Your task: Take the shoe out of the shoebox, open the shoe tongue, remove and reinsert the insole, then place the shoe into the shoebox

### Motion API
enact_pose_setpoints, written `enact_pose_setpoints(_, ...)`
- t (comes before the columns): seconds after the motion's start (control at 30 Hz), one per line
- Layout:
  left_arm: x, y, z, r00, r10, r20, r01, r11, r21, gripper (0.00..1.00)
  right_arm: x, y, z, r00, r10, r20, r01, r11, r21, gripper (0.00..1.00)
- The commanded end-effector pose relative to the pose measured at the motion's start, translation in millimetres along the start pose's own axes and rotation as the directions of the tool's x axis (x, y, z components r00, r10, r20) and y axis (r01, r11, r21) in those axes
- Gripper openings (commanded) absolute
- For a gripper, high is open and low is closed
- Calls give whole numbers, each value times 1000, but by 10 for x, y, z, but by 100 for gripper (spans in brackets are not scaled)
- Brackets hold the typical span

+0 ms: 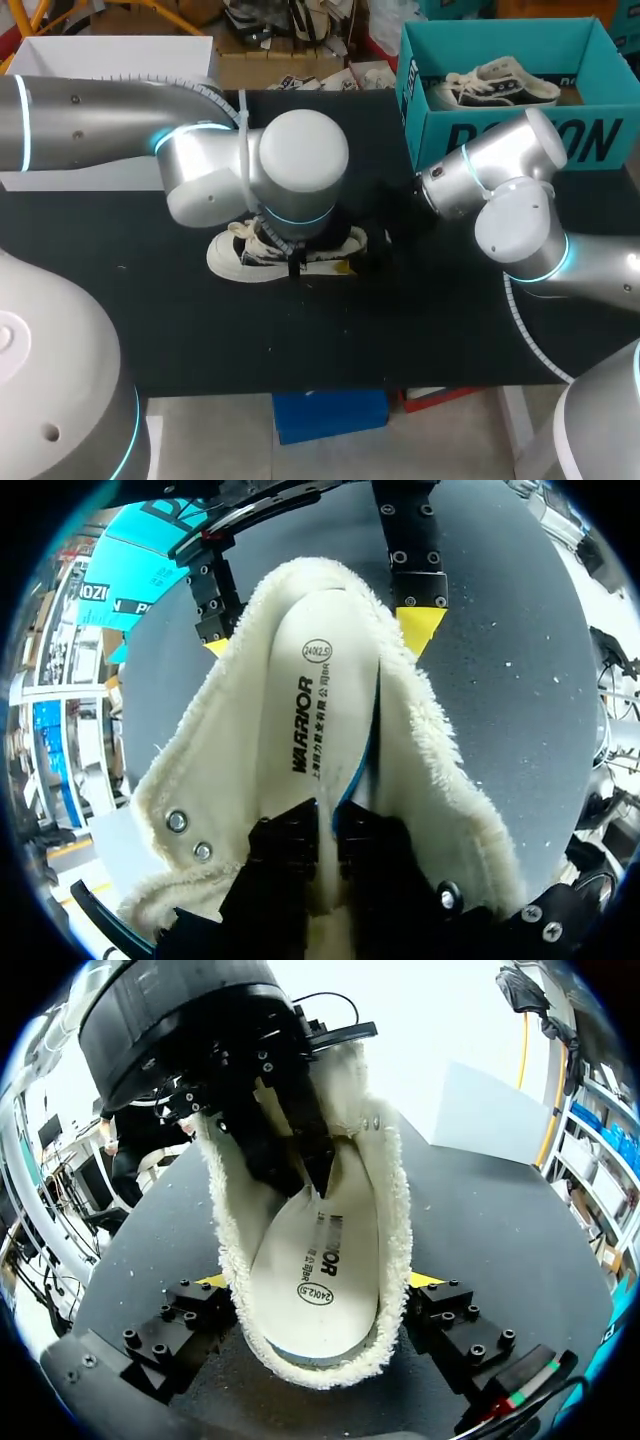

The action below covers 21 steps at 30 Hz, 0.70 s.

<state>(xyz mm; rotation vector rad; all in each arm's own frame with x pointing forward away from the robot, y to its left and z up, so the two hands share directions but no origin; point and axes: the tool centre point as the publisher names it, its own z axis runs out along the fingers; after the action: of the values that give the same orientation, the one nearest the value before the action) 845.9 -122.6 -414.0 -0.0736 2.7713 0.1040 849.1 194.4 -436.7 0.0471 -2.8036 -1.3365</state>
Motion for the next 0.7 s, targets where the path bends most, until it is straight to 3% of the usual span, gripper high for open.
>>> enact_pose_setpoints(0.03, -80, 32, 105, 1000, 10, -16, -10, 1000, 10, 0, 19, -66, 61, 1000, 1, -4, -1, 1000, 2, 0)
enact_pose_setpoints(0.4, -11, 51, 80, 993, 26, -118, -20, 999, 48, 0, 19, -66, 61, 1000, 1, -4, -1, 1000, 2, 0)
enact_pose_setpoints(0.7, -10, 40, -97, 993, 28, -115, -19, 996, 81, 0, 19, -66, 61, 1000, 1, -4, -1, 1000, 2, 0)
